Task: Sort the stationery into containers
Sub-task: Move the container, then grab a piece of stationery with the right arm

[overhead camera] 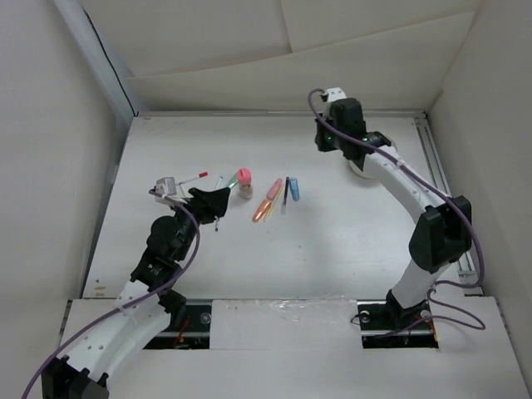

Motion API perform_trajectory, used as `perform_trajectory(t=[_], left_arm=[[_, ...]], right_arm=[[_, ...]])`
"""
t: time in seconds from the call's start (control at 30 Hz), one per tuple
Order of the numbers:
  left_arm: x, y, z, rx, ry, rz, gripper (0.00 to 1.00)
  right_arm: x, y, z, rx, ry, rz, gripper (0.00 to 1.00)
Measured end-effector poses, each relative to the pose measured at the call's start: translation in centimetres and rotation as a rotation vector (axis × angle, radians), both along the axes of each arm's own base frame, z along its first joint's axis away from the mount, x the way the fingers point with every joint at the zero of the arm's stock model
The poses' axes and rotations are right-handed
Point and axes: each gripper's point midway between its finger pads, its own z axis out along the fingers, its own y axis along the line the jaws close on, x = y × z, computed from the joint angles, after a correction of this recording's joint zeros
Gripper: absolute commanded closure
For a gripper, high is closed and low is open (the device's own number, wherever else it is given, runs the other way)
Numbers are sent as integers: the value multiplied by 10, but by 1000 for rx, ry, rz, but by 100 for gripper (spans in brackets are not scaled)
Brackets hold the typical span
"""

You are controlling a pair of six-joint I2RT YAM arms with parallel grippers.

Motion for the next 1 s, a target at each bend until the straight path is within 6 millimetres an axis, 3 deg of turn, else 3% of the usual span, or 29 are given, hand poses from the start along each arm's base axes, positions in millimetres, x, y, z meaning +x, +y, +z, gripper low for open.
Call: perform_trajectory(t=[0.03,0.1,0.13,0.23,0.3,0.4,0.53,0.8,1.0], left_arm=[[0,3,1,-5,-3,13,34],[0,9,3,-17,-3,45,34],[0,12,2,-20,0,63,34],[0,21,1,-33,13,110,33],[1,25,0,-37,20,136,32],[2,30,-4,-41,35,161,32],[0,36,-5,-51,43,189,32],[-6,42,-2,-80,19,206,31],[-4,39,-9,-67,38,198,31]], right_arm=[[-8,21,5,17,-20,55,89],[-27,68,5,47,-38,162,83],[-38,90,1,52,-35,213,59],[-72,153,-19,52,-4,355,26],[-93,186,-34,38,14,428,19],[-116,217,-56,-4,47,492,15],[-109,238,-73,-28,58,499,13],[-81,244,-90,-63,45,433,17],[-71,250,-89,-57,26,414,39]])
